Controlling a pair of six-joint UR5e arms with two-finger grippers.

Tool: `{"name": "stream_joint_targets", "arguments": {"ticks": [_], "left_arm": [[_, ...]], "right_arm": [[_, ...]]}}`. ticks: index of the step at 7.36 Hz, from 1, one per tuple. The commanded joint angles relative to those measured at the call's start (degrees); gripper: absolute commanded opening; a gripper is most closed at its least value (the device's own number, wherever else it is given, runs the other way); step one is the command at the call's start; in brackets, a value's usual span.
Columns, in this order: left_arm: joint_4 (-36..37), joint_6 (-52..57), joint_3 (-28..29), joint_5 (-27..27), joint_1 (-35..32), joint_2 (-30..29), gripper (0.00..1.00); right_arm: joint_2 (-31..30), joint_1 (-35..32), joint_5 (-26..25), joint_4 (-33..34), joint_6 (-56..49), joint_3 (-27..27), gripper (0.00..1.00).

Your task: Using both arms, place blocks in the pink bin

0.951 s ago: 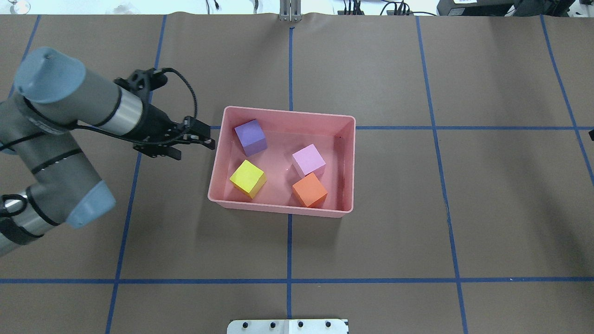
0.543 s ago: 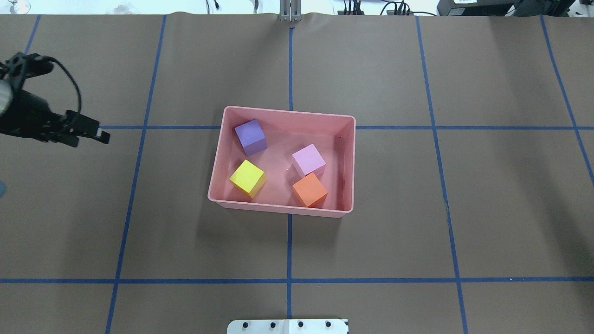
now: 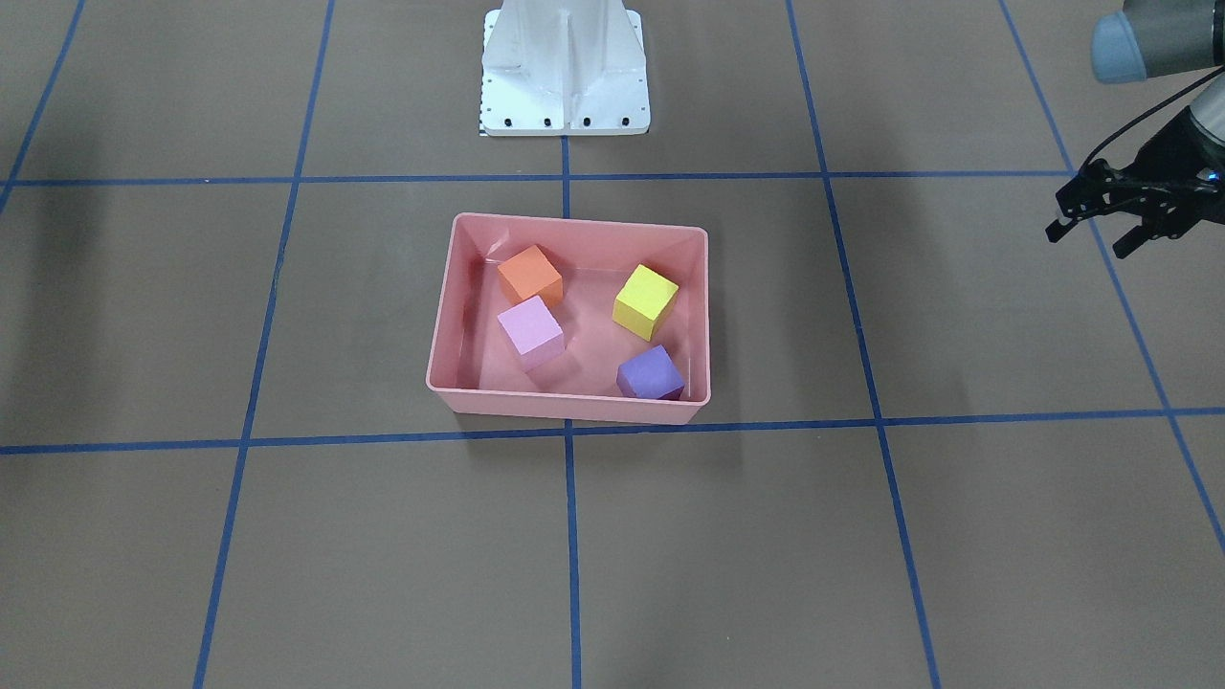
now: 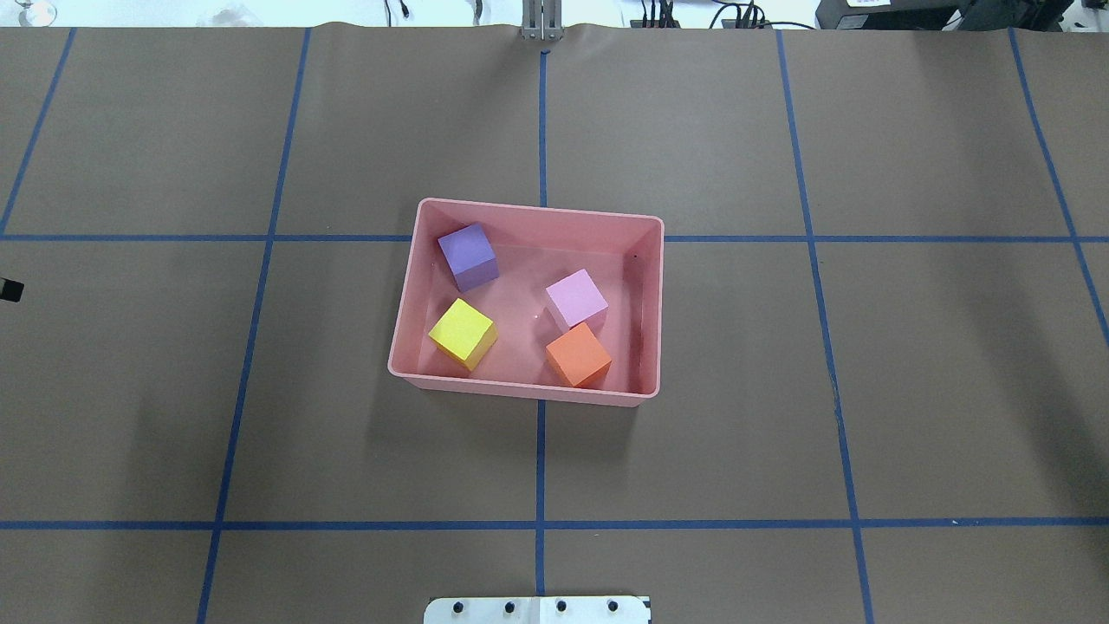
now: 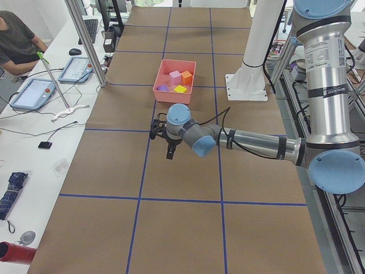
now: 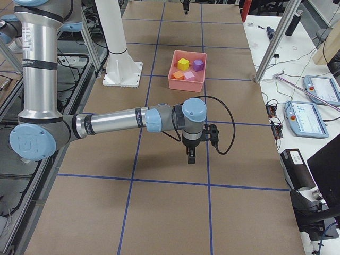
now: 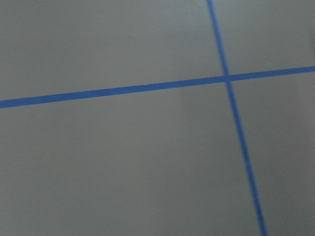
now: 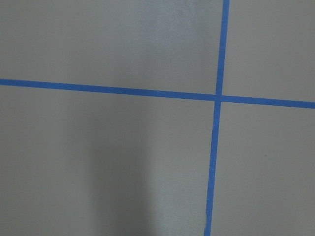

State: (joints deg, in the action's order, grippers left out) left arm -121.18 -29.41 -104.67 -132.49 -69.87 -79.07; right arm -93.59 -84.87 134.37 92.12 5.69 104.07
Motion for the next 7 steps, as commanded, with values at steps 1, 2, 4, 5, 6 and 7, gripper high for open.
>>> {"name": "stream_joint_targets", "arguments": {"ticks": [1,2,4,5,6,7], "left_arm": [[13.69,18.84,1.92,1.36,-8.48,0.07,1.0],[19.78,21.3,1.83,1.27,-10.87,-1.68,1.0],[27.27,20.8,1.83,1.18,-12.13,-3.36,1.0],[30.62,20.88,1.83,1.18,-12.91,-4.5,1.0],[31.0,20.88,2.27,1.09,-13.61,-4.43,1.0],[31.18,20.62,2.71,0.31,-14.14,-4.08,1.0]], "right_arm": [[0.25,-0.2,-0.34,-0.01,-0.06,0.0,1.0],[0.17,-0.2,-0.51,0.08,-0.06,-0.35,1.0],[0.25,-0.2,-0.52,-0.01,-0.24,-1.67,1.0],[0.17,-0.2,-0.52,0.08,-0.24,-1.67,1.0],[0.08,-0.2,-0.52,0.08,-0.15,-1.76,1.0],[-0.1,-0.2,-0.43,0.16,-0.15,-2.02,1.0]]}}
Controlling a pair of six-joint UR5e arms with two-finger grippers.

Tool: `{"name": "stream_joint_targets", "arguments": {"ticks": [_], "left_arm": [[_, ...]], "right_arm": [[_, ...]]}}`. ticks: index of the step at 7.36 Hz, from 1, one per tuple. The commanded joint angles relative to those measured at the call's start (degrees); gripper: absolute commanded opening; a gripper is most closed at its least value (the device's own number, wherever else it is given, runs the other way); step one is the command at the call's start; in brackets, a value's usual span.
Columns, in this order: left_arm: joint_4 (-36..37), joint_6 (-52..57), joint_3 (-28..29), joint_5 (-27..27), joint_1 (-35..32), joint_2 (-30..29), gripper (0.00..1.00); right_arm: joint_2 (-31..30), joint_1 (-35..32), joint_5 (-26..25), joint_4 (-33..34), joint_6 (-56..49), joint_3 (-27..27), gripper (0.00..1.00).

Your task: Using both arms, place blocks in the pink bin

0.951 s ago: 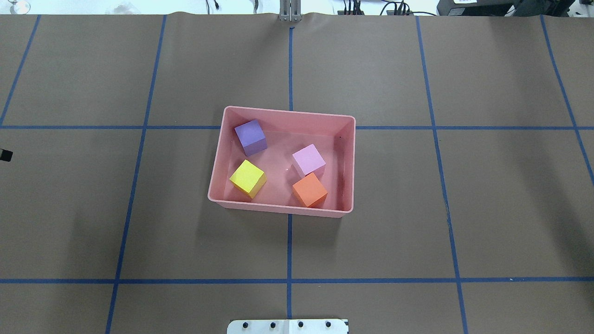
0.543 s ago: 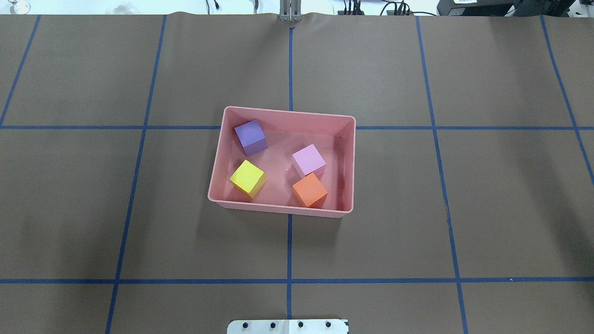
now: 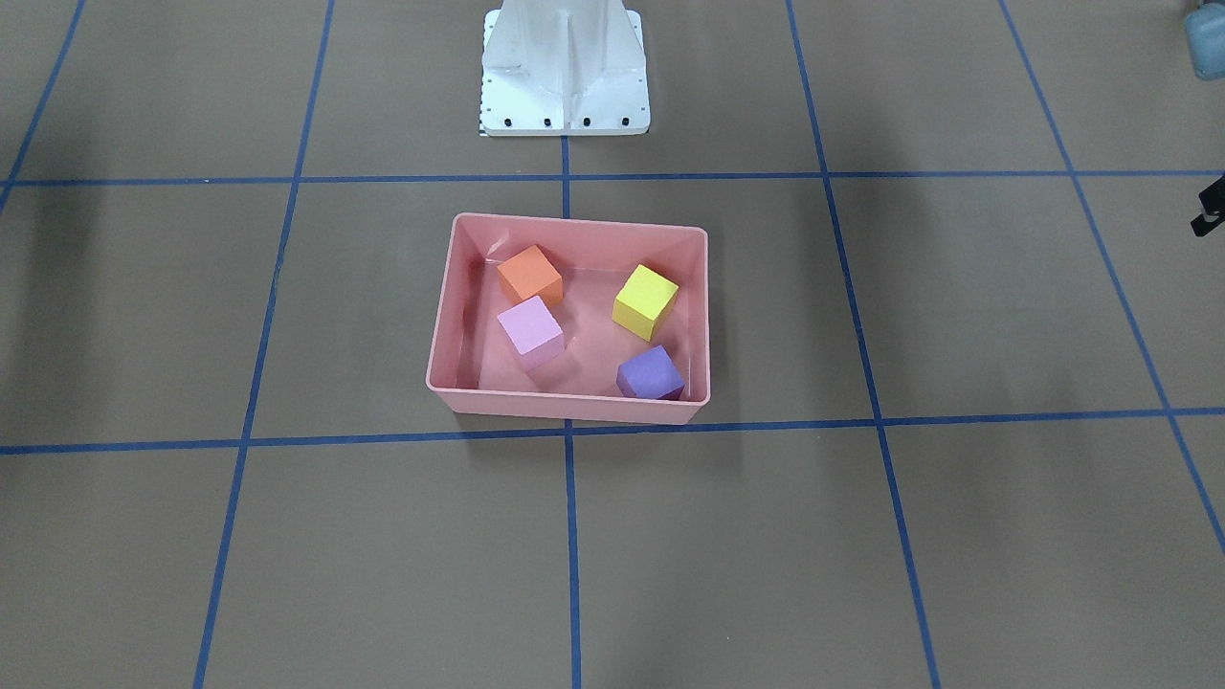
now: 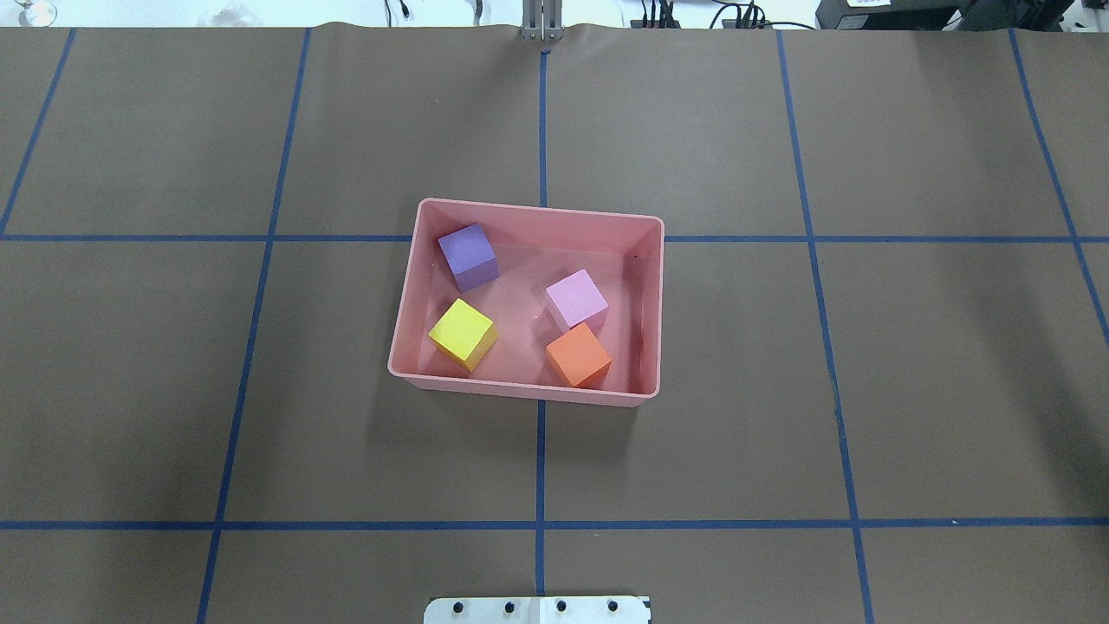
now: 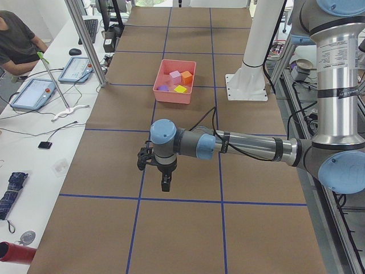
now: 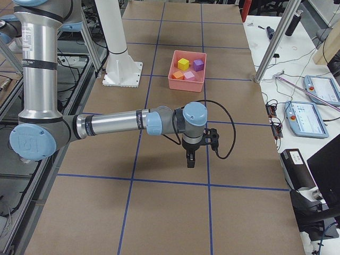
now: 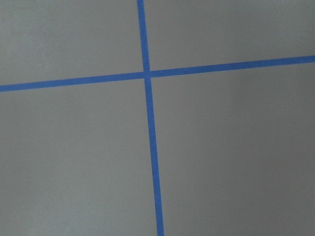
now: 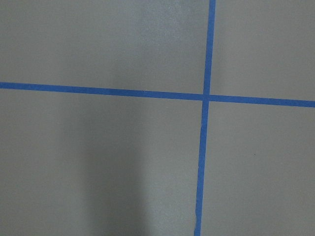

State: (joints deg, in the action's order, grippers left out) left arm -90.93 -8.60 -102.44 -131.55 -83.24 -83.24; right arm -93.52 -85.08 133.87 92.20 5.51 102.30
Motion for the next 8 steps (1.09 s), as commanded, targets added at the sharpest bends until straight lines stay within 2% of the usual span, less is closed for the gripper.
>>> {"name": "stream_joint_targets", "arguments": {"ticks": [1,3,8], "left_arm": [[0.93,-0.27,1.62,-2.29,-0.78,0.18,1.0],[0.58,-0.27,4.0,-2.84,-0.87,-0.43,1.0],[1.19,-2.12,4.53,-4.77,-2.01,-1.84,1.0]], "right_arm": [[-0.43,0.0,0.25,-0.01,0.03,-0.17,1.0],[-0.7,0.0,0.07,-0.01,0.03,-0.35,1.0],[-0.61,0.0,0.16,-0.1,0.9,-1.49,1.0]]}}
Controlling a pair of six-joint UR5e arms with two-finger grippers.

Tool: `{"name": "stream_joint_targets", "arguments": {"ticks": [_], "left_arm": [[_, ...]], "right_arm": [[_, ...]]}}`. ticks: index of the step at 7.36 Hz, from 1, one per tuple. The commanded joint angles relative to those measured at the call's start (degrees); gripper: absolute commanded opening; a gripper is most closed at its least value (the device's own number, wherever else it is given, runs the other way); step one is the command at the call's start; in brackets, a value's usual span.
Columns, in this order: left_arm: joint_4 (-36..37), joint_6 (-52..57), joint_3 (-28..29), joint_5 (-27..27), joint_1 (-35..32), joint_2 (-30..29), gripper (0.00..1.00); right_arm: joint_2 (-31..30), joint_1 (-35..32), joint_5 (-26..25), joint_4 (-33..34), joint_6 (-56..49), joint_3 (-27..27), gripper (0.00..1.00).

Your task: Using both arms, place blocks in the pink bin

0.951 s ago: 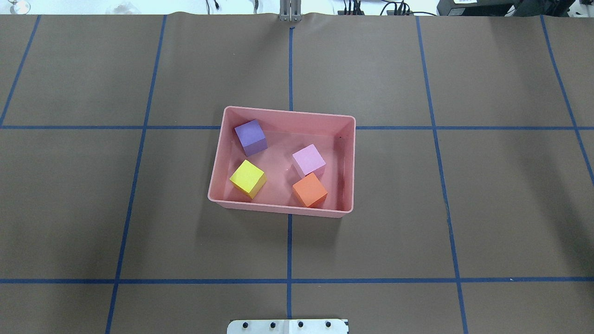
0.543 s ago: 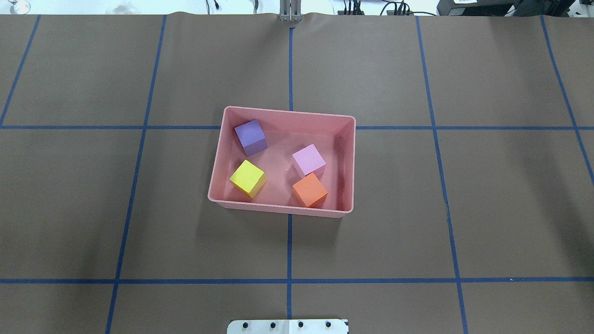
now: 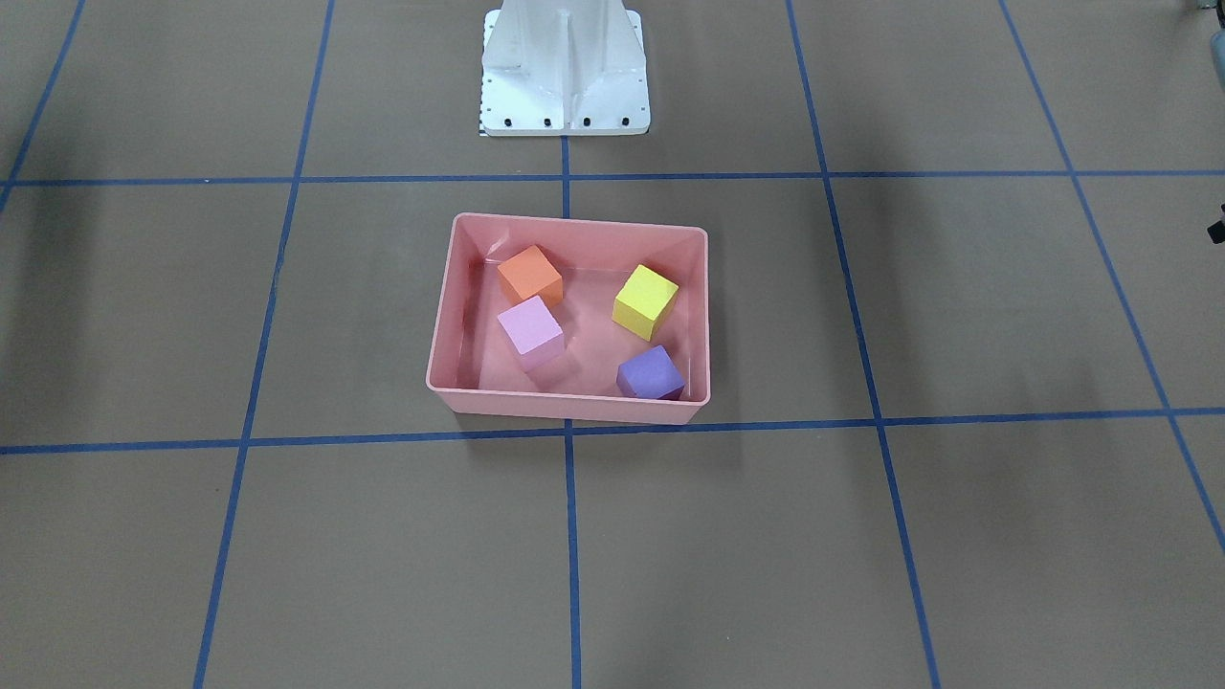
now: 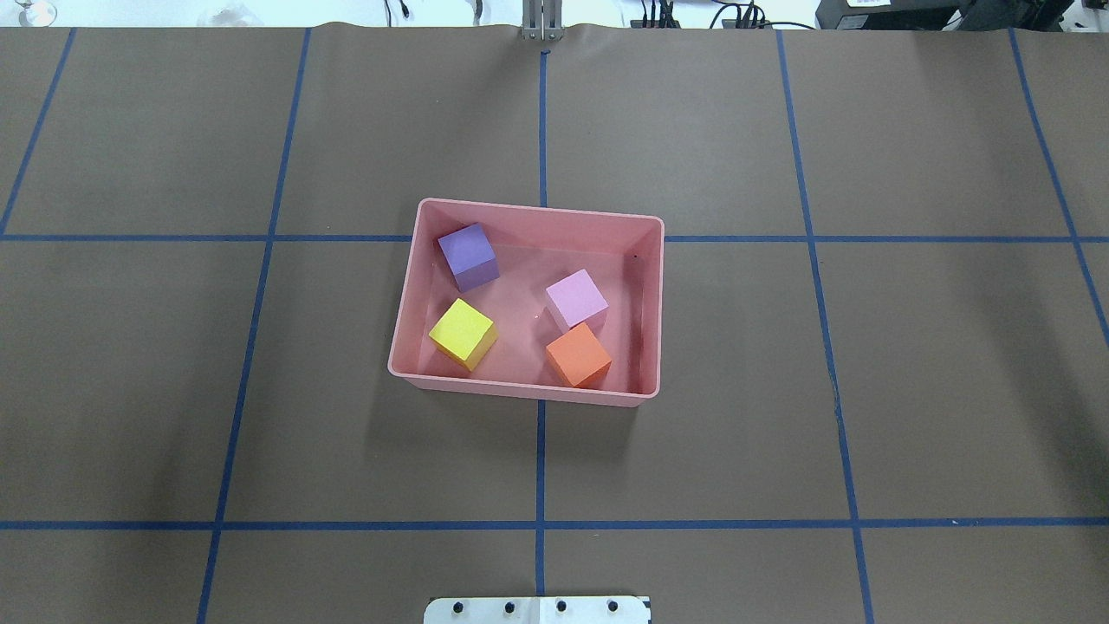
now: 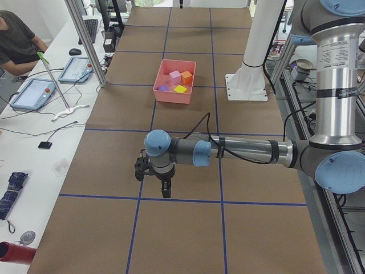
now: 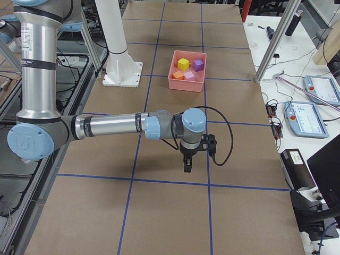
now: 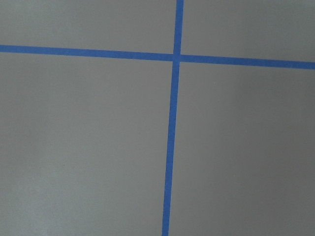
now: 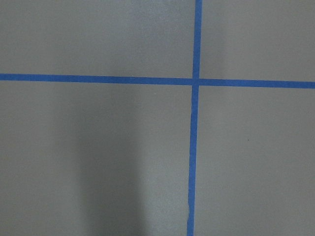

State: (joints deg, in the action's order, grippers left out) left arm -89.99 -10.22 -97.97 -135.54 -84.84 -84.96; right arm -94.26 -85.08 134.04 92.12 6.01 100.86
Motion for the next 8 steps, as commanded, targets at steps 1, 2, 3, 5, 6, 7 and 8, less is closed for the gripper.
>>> {"name": "stream_joint_targets", "arguments": {"ticks": [1,2,3,5,6,7,8], "left_arm": [[1.82,-0.42,-0.11,-2.96,-1.29,-0.55,1.0],[1.92,0.28,-0.37,-3.06,-2.25,-0.82,1.0],[1.75,1.85,-0.46,-2.63,-2.61,-0.91,1.0],[1.22,2.84,-0.46,-1.05,-2.88,-0.82,1.0],[1.22,2.84,-0.46,-0.96,-2.79,-0.99,1.0],[1.22,2.84,-0.46,-0.96,-2.79,-1.0,1.0],[1.22,2.84,-0.46,-0.96,-2.79,-1.0,1.0]], "right_arm": [[0.13,0.0,-0.01,-0.01,0.41,-0.05,1.0],[0.13,0.0,-0.01,-0.01,0.41,-0.05,1.0],[0.22,0.0,-0.01,-0.01,0.41,-0.14,1.0],[0.22,0.0,-0.01,-0.01,0.41,-0.14,1.0],[0.22,0.0,-0.01,-0.01,0.41,-0.22,1.0],[0.22,0.0,-0.01,-0.01,0.49,-0.23,1.0],[0.22,0.0,-0.01,0.07,0.49,-0.23,1.0]]}}
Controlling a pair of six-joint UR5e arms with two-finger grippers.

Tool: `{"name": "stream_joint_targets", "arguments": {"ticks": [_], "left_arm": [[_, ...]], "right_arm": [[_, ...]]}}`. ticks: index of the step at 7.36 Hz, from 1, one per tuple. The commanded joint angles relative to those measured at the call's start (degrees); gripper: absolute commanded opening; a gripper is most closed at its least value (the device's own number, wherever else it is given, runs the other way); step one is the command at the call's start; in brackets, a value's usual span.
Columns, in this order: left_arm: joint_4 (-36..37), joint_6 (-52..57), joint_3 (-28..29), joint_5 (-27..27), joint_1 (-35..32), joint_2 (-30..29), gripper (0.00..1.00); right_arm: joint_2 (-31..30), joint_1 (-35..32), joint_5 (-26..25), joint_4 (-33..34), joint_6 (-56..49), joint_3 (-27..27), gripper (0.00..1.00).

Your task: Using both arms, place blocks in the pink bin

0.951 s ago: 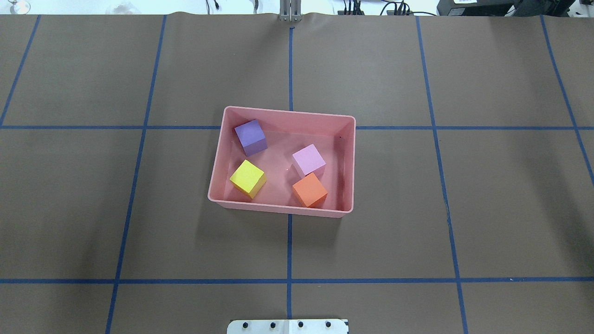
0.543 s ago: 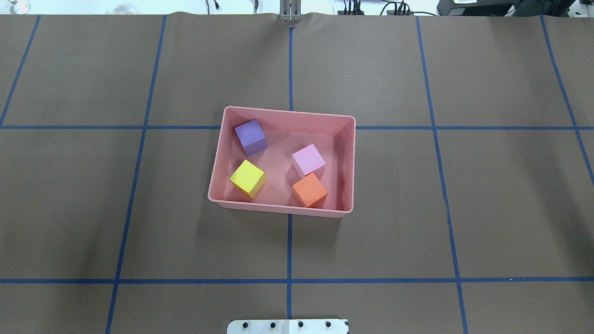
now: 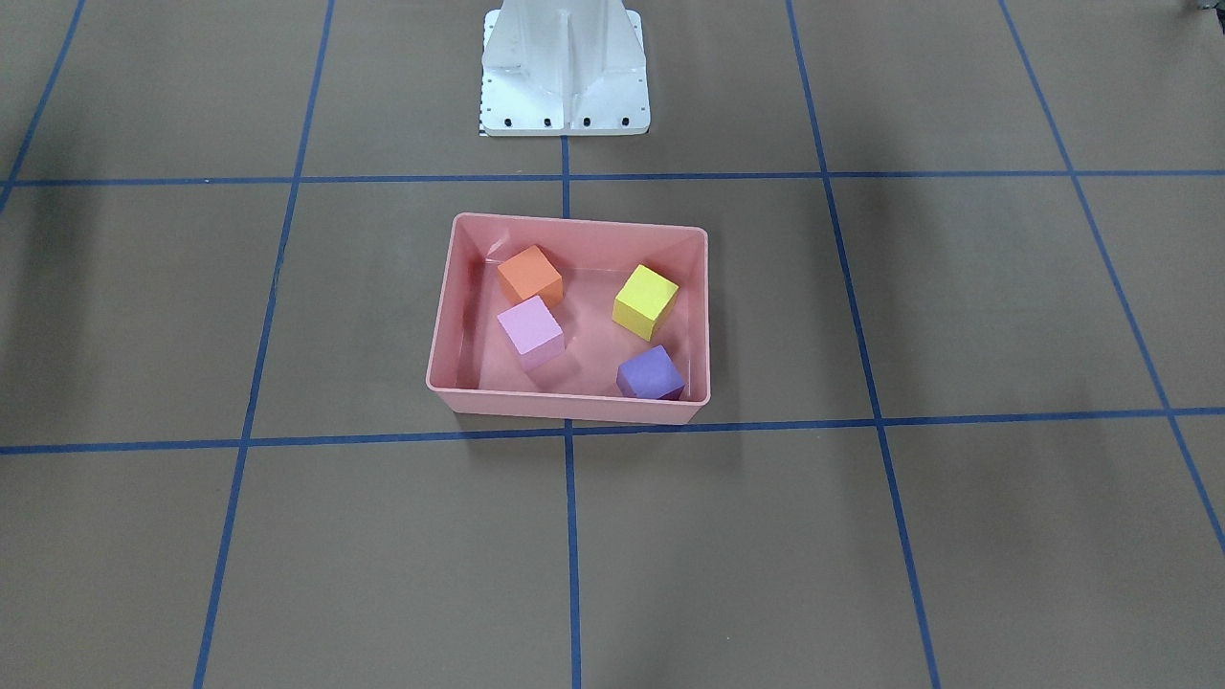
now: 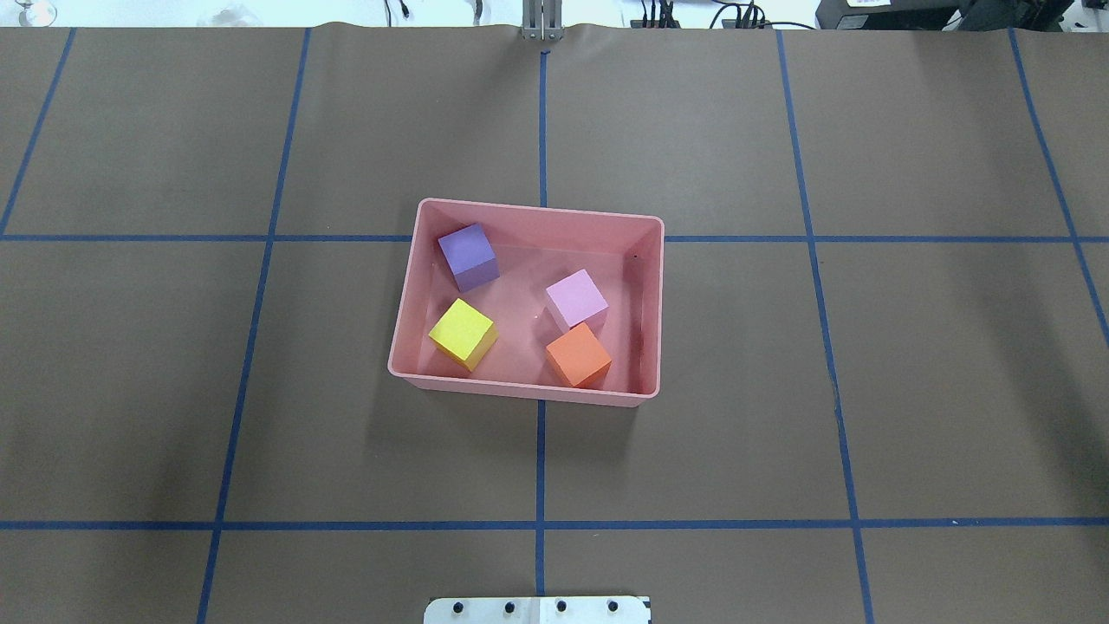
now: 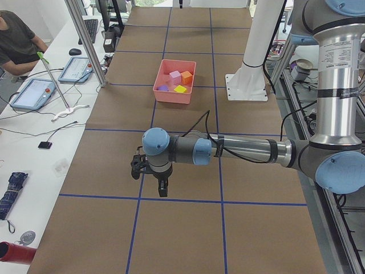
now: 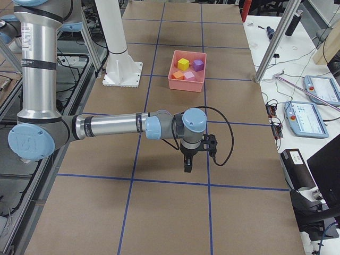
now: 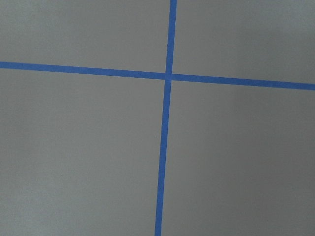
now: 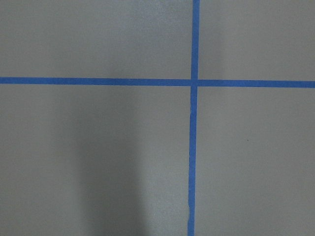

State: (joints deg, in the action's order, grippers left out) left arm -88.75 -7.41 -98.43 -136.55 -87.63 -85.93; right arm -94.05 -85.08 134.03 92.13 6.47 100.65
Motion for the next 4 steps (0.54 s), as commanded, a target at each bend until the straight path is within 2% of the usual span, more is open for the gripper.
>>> {"name": "stream_joint_targets", "arguments": {"ticks": [1,4], "left_arm": [[-0.02,-0.06,-0.01,-0.03,0.0,-0.03,1.0],[-0.02,-0.06,-0.01,-0.03,0.0,-0.2,1.0]], "right_arm": [[0.0,0.0,0.17,-0.02,0.21,0.16,1.0],[-0.17,0.0,-0.17,-0.02,-0.05,-0.19,1.0]]}}
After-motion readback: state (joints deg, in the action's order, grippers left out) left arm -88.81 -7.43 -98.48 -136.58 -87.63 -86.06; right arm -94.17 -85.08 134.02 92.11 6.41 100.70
